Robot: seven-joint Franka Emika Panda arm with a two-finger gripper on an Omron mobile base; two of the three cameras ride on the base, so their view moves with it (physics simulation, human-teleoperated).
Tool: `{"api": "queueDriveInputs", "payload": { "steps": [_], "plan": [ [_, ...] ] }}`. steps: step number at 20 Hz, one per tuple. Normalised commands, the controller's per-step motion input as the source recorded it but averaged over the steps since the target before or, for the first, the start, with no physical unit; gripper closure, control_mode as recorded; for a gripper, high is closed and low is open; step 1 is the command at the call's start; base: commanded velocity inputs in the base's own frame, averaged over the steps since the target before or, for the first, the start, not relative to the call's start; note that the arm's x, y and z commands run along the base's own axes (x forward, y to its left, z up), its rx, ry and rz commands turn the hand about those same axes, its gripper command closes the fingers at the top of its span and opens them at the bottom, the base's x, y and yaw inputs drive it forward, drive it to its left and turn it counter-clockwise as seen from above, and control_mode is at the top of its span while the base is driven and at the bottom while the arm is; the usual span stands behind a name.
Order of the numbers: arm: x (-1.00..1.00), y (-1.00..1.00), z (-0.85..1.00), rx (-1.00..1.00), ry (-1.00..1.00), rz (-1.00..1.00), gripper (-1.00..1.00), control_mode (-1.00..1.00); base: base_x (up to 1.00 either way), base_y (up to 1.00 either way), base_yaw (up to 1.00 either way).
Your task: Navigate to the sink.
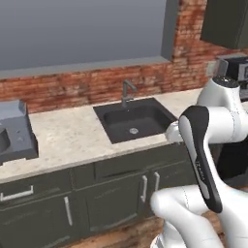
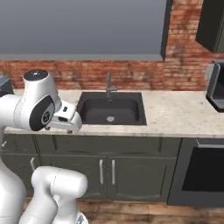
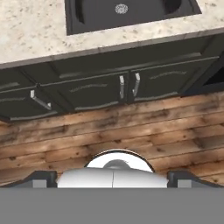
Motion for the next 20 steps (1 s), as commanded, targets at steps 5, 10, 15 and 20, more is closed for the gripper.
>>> {"api": "queueDriveInputs", "payload": {
  "steps": [5, 10, 15, 20],
  "plan": [
    [0.0, 0.0, 0.0, 0.0, 0.0, 0.0, -1.0, 1.0, 0.86, -0.66, 0.47],
    [0.0, 0.0, 0.0, 0.0, 0.0, 0.0, -1.0, 1.0, 0.61, -0.53, 0.48],
    [0.0, 0.0, 0.0, 0.0, 0.0, 0.0, -1.0, 1.0, 0.83, -0.36, 0.13],
    [0.0, 0.0, 0.0, 0.0, 0.0, 0.0, -1.0, 1.0, 1.0, -0.06, -0.24]
  ]
}}
